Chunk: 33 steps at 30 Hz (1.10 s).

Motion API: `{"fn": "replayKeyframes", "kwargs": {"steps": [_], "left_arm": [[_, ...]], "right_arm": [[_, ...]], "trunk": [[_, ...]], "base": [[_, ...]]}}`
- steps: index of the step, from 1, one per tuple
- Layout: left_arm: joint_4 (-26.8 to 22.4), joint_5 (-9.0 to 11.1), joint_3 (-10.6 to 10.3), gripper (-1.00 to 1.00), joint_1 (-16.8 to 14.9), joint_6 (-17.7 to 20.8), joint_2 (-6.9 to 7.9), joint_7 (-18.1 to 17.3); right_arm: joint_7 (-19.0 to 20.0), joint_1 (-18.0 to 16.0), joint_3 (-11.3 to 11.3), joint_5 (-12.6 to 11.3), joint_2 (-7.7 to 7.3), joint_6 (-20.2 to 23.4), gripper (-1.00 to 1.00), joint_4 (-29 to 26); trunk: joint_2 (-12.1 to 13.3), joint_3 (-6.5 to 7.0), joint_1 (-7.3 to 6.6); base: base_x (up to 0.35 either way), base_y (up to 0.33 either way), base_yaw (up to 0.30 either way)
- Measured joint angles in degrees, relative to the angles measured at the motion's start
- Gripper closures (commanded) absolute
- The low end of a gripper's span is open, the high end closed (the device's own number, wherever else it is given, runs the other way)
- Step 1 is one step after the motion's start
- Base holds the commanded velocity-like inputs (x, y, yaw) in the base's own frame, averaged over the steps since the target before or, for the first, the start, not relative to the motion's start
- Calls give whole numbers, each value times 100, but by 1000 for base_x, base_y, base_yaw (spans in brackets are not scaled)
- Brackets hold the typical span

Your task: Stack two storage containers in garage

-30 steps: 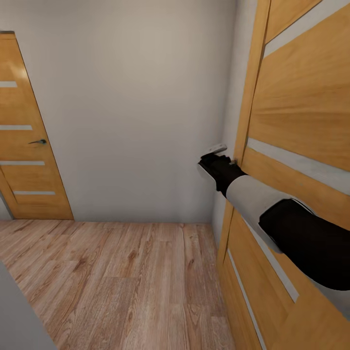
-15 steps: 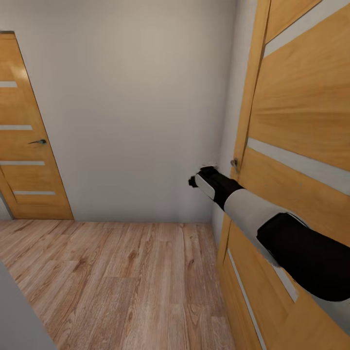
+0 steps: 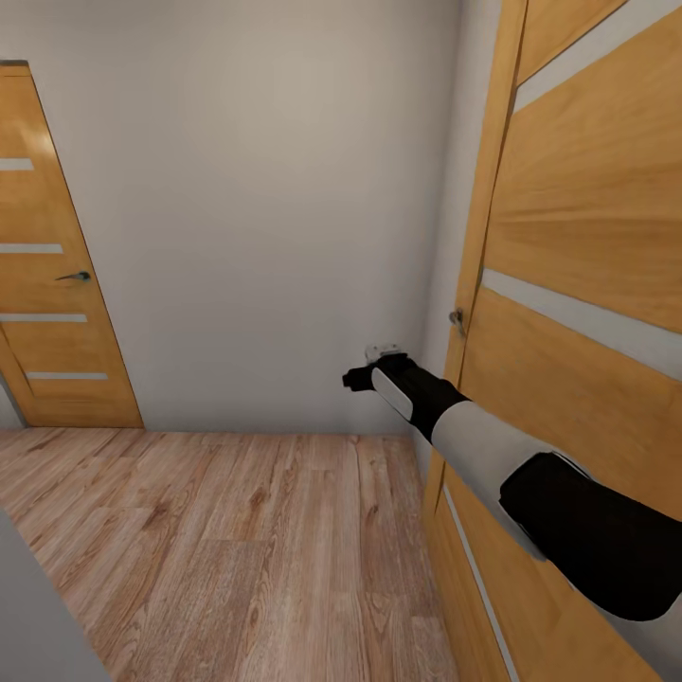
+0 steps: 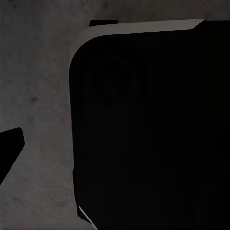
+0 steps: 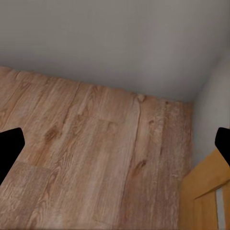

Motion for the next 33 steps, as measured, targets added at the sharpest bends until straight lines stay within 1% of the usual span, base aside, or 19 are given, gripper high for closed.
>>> {"fn": "replayKeyframes", "kwargs": {"steps": [18, 20, 22, 23, 24, 26, 27, 28, 30, 33], "left_arm": [[0, 0, 0, -100, 0, 0, 1, 0], [0, 0, 0, -100, 0, -1, 1, 0], [-1, 0, 0, -100, 0, -3, 1, 0], [-1, 0, 0, -100, 0, -4, 1, 0], [-1, 0, 0, -100, 0, -4, 1, 0], [-1, 3, 0, -100, 0, -1, 1, 0], [-1, 2, 0, -100, 0, -1, 1, 0], [-1, 1, 0, -100, 0, -1, 1, 0], [-1, 3, 0, -100, 0, 0, 1, 0], [-1, 6, 0, -100, 0, -1, 1, 0]], "right_arm": [[43, 37, 1, -2, 0, 11, -100, 12], [46, 238, 8, -6, 0, 2, -100, 36], [56, 714, 27, 20, 0, -43, -100, 59], [57, 827, 31, 46, 0, -65, -100, 60], [61, 1031, 33, 108, 0, -116, -100, 68], [63, 1410, 36, 341, 0, -229, -100, 79], [63, 1500, 38, 421, 0, -261, -100, 80], [64, 1749, 35, 649, 0, -355, -100, 88], [64, 2131, 35, 936, 0, -514, -100, 96], [68, 2661, 34, 1229, 0, -792, -100, 106]], "trunk": [[0, 0, 0], [0, 0, 0], [1, -2, 0], [0, -1, 0], [0, -2, 0], [0, -1, 0], [0, -1, 0], [0, -1, 0], [0, -1, 0], [0, -2, 0]], "base": [[0, 0, 0], [0, 0, 0], [0, 0, 0], [0, 0, 0], [0, 0, 0], [0, 0, 0], [0, 0, 0], [0, 0, 0], [0, 0, 0], [0, 0, 0]]}}
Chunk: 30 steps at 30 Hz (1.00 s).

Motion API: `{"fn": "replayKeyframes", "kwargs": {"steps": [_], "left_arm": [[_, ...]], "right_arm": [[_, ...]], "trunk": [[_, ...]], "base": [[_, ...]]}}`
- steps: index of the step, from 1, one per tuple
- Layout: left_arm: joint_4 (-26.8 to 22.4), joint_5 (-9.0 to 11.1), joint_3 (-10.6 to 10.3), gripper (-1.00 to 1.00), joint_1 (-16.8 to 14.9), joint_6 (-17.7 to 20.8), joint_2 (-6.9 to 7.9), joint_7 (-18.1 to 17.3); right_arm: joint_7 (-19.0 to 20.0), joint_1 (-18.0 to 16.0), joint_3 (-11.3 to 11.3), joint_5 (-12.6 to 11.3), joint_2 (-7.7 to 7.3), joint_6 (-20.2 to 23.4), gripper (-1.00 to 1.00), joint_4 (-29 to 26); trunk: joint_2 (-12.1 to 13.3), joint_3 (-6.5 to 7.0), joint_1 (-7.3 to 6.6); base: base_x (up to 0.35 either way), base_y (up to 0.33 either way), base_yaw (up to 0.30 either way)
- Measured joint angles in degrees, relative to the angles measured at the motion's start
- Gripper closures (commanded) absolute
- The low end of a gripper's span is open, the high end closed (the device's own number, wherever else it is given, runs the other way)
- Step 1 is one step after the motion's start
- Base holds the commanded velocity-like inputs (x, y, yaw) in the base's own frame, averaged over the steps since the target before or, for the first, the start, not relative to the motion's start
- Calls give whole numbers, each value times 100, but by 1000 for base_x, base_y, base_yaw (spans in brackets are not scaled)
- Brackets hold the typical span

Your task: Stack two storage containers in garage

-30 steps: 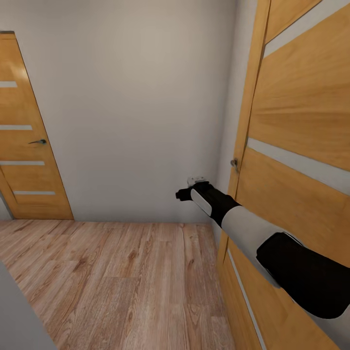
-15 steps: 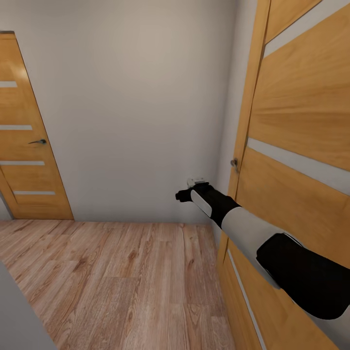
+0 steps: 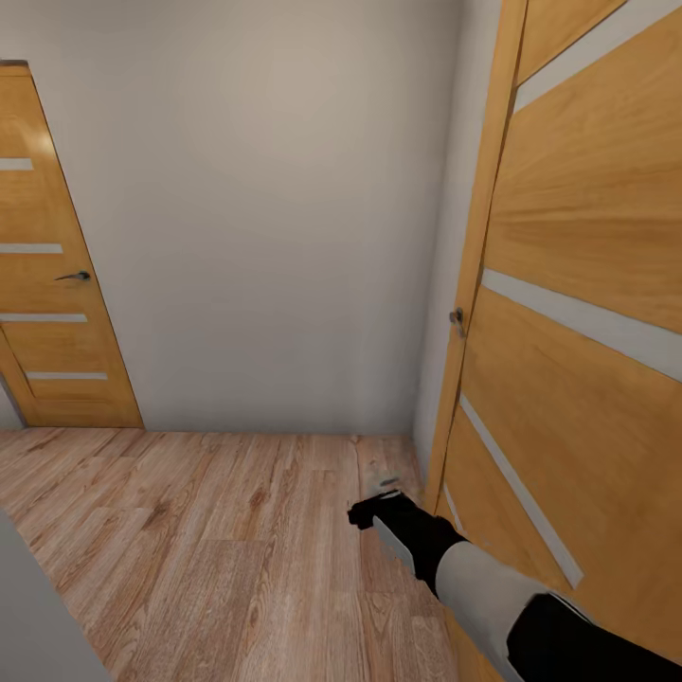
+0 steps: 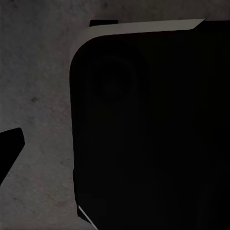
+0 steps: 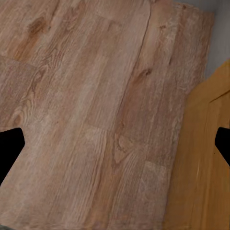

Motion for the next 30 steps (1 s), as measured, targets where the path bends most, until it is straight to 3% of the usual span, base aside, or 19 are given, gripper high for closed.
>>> {"fn": "replayKeyframes", "kwargs": {"steps": [6, 16, 20, 26, 30], "left_arm": [[0, 0, 0, -100, 0, 0, 0, 0], [0, 0, 0, -100, 0, -1, 0, 0], [0, 0, 0, -100, 0, 1, 0, 0], [0, -3, 0, -100, 0, 1, 0, 0], [0, -1, -1, -100, 0, 2, 0, 0]], "right_arm": [[39, 526, 3, 83, 0, -340, -100, 222], [922, 697, -12, 101, -2, -1425, -100, 1975], [1053, 1146, -15, 108, -6, -1667, -100, 2148], [1078, 1674, -10, 108, -326, -2001, -100, 2179], [1079, 1996, -8, 115, -464, -2154, -100, 2180]], "trunk": [[0, 1, 0], [0, 1, 0], [0, 0, 0], [0, 1, 0], [0, 0, 0]], "base": [[0, 0, 0], [0, 0, 0], [0, 0, 0], [0, 0, 0], [0, 0, 0]]}}
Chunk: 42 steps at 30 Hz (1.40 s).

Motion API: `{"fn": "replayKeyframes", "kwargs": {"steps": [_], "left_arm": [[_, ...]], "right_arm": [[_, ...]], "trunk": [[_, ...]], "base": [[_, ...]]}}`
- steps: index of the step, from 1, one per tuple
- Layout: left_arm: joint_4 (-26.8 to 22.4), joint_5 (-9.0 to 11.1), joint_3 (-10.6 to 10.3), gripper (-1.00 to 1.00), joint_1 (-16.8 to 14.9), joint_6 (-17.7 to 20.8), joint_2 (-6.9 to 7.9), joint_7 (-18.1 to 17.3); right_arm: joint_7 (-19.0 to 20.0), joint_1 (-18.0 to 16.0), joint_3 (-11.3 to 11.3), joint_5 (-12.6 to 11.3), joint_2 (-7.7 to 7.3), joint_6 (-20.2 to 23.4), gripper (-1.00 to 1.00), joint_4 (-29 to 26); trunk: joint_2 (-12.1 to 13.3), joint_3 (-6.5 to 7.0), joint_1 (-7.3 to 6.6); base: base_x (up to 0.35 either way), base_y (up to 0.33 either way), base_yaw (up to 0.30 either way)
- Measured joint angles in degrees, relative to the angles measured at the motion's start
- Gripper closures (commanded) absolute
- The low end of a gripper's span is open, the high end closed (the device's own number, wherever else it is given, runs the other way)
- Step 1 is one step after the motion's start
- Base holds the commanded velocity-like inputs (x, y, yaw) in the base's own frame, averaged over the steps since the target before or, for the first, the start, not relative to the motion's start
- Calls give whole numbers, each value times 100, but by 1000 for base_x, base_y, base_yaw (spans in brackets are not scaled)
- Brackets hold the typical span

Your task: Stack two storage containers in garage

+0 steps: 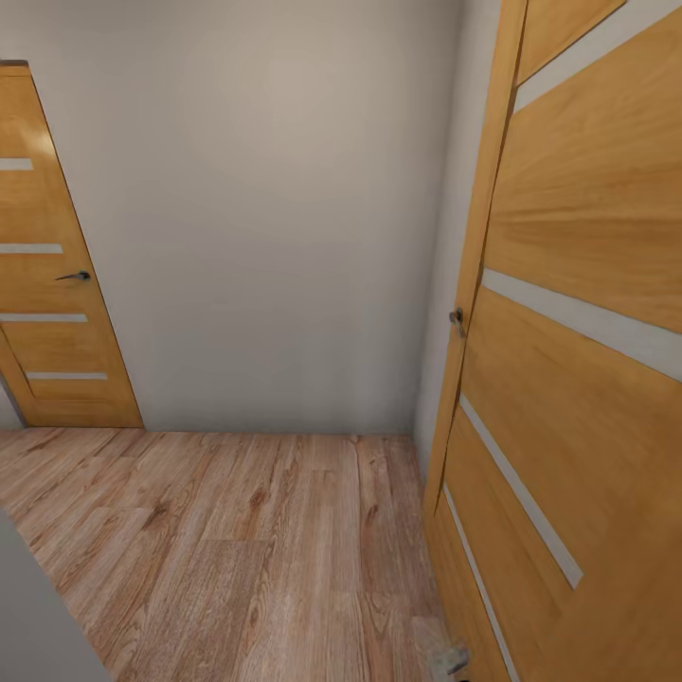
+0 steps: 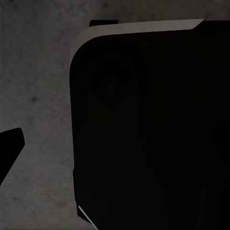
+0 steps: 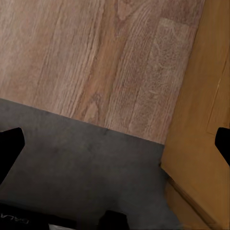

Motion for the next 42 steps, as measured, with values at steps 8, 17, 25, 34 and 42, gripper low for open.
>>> {"fn": "replayKeyframes", "kwargs": {"steps": [8, 17, 25, 34, 42], "left_arm": [[0, 1, 1, -100, 0, 0, 0, 0], [0, -4, 0, -100, 0, -2, 0, 0], [0, -5, -2, -100, 0, 0, 0, 0], [1, -6, -1, -100, 0, 0, -8, 0], [1, -4, -5, -100, 0, 0, -7, 0]], "right_arm": [[0, 791, 3, 6, -346, -295, -100, -6], [-8, 1375, 1, -19, -658, -524, -100, -4], [-8, 1843, 1, -24, -831, -768, -100, 4], [-5, 2125, 4, -25, -831, -776, -100, 5], [-6, 2176, 4, -31, -831, -781, -100, 5]], "trunk": [[0, 0, 0], [0, 0, 0], [0, 0, 0], [0, 1, 0], [0, 1, 0]], "base": [[0, 0, 0], [0, 0, 0], [0, 0, 0], [0, 0, 0], [0, 0, 0]]}}
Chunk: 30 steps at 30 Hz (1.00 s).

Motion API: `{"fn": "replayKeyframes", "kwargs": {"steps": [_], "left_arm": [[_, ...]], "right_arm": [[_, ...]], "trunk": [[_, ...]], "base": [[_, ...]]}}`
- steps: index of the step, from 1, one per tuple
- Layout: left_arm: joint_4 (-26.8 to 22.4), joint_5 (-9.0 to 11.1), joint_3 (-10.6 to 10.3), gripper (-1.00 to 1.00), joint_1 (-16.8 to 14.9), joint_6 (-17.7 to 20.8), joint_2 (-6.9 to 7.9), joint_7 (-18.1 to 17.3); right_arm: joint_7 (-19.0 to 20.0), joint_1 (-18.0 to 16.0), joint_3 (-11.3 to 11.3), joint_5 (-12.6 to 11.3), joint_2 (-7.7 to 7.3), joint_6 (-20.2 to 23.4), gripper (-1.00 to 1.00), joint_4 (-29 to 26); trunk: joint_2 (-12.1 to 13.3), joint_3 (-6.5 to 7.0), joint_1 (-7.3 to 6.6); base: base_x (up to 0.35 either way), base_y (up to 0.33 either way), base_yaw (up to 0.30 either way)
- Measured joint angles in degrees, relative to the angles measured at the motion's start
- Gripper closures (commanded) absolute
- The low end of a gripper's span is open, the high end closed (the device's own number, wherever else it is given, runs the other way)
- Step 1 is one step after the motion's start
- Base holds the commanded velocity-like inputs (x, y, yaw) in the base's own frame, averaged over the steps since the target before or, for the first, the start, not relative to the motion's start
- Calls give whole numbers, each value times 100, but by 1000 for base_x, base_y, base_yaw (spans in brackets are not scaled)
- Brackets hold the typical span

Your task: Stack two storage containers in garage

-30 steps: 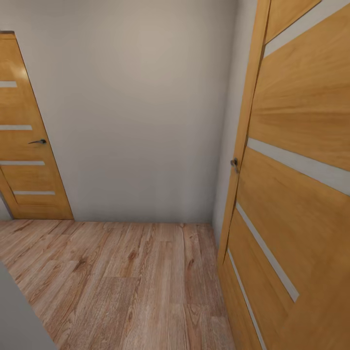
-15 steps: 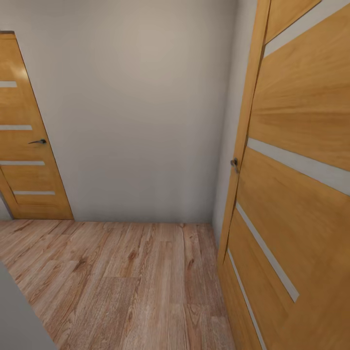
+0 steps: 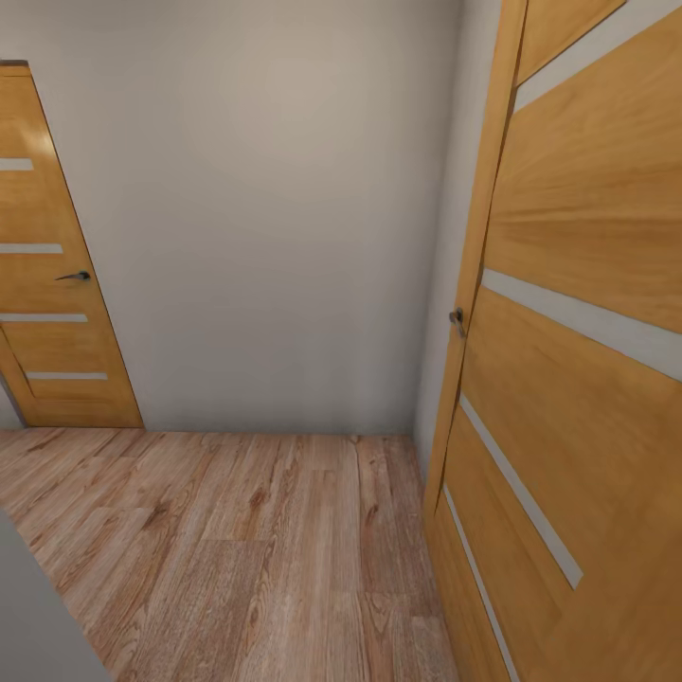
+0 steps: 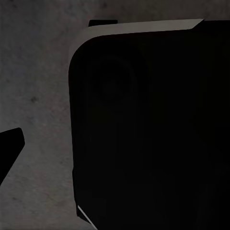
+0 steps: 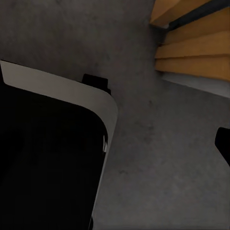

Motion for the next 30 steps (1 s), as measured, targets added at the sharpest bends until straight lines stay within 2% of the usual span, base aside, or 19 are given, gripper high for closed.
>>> {"fn": "replayKeyframes", "kwargs": {"steps": [23, 30], "left_arm": [[0, -1, -2, -100, 0, 0, 6, 0], [2, -1, -6, -100, 0, 0, 7, -7]], "right_arm": [[-9, 6, -6, -19, 1, 6, -100, 0], [-3, 5, -4, -19, 1, 6, -100, 0]], "trunk": [[0, 0, 0], [0, 0, -3]], "base": [[14, 0, 0], [233, 0, 0]]}}
